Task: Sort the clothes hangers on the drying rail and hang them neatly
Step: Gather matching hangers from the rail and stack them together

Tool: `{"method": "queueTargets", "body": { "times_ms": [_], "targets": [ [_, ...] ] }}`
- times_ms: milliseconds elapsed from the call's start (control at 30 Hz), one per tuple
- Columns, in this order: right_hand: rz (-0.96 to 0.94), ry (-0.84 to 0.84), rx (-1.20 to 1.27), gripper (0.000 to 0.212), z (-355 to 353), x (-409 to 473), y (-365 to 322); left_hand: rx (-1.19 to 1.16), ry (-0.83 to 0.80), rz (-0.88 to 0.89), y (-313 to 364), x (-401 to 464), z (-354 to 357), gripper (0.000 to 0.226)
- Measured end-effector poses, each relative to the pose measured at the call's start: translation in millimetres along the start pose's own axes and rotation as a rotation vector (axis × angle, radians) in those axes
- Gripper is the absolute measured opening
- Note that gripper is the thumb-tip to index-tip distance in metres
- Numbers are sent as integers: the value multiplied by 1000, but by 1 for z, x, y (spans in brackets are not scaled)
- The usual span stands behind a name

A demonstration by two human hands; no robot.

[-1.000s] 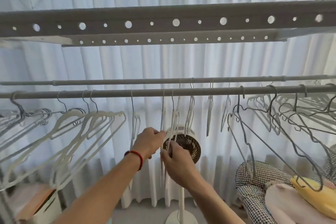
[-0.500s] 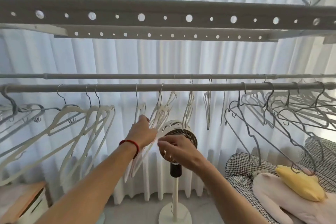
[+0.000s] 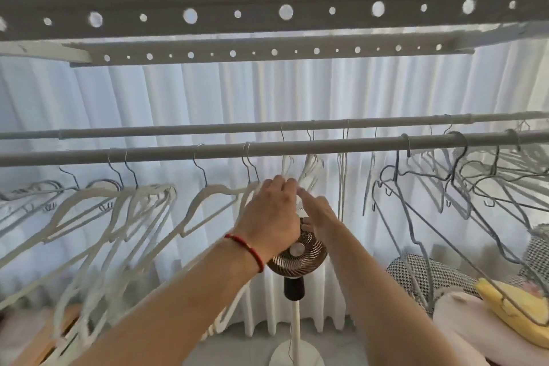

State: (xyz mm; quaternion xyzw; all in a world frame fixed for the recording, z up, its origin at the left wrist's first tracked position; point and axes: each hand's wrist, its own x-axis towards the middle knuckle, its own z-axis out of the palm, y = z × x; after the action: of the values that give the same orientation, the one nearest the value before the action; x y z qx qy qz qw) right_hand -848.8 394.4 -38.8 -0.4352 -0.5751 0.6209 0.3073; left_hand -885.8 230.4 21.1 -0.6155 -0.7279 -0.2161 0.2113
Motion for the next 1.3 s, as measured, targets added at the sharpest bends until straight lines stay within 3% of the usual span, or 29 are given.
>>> {"method": "queueTargets", "body": {
  "times_ms": [100, 267, 533, 733, 867, 1067, 1233, 1300],
  "targets": [
    [15, -40, 72, 82, 1, 22, 3, 13, -113, -108, -2, 29, 18, 41],
    [-42, 28, 97, 51, -3, 47, 14, -4, -134, -192, -15, 49, 43, 34],
    [-159, 77, 124, 53, -25, 58, 4, -51, -125, -244, -11, 58, 65, 33],
    [-107, 53, 177, 61, -33, 65, 0, -61, -90, -209, -2, 51, 66, 34],
    [-30, 10, 148, 60, -40, 53, 31, -99, -79, -198, 7, 43, 65, 29],
    [63, -49, 186, 40, -57, -3, 83, -219, -123, -212, 23, 19, 67, 28],
    [94, -137, 180, 34, -62, -72, 147, -444, -220, -383, 32, -2, 77, 18],
    [73, -162, 150, 45, -67, -99, 169, -504, -273, -454, 30, -9, 85, 17]
  ]
}}
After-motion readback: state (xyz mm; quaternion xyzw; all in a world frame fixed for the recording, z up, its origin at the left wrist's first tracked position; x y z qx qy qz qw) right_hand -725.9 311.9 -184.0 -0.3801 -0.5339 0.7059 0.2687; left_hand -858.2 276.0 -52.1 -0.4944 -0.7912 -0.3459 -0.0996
